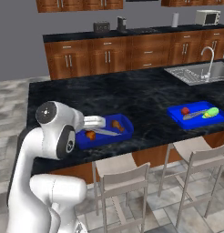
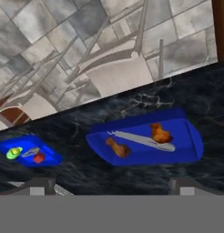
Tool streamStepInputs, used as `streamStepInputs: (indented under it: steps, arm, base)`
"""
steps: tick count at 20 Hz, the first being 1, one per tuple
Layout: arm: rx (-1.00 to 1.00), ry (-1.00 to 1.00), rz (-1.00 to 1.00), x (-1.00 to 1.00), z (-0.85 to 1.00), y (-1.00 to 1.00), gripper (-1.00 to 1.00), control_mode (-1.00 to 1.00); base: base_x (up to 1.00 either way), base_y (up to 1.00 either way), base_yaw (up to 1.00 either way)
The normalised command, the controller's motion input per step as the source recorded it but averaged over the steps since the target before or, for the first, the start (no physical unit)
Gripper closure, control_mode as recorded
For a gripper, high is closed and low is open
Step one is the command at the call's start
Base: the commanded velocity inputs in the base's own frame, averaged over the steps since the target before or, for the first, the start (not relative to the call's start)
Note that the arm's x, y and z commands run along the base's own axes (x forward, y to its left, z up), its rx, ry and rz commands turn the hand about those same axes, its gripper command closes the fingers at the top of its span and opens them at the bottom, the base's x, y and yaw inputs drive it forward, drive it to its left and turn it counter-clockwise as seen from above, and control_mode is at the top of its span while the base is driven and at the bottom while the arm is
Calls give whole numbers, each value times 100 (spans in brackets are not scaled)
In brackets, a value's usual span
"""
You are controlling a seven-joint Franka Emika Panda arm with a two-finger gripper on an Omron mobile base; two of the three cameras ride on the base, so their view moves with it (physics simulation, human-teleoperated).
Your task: Gather the bell pepper and corn from the fridge and place them on a tray on the dining counter. Then gather the chicken drumsticks from the fridge and place them on the other tray.
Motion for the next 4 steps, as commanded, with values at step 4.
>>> streamStepInputs:
  steps: [4]
  arm:
    - [0,-12,-1,-98,89,-16,-100,-100]
  base:
    - [0,0,0]
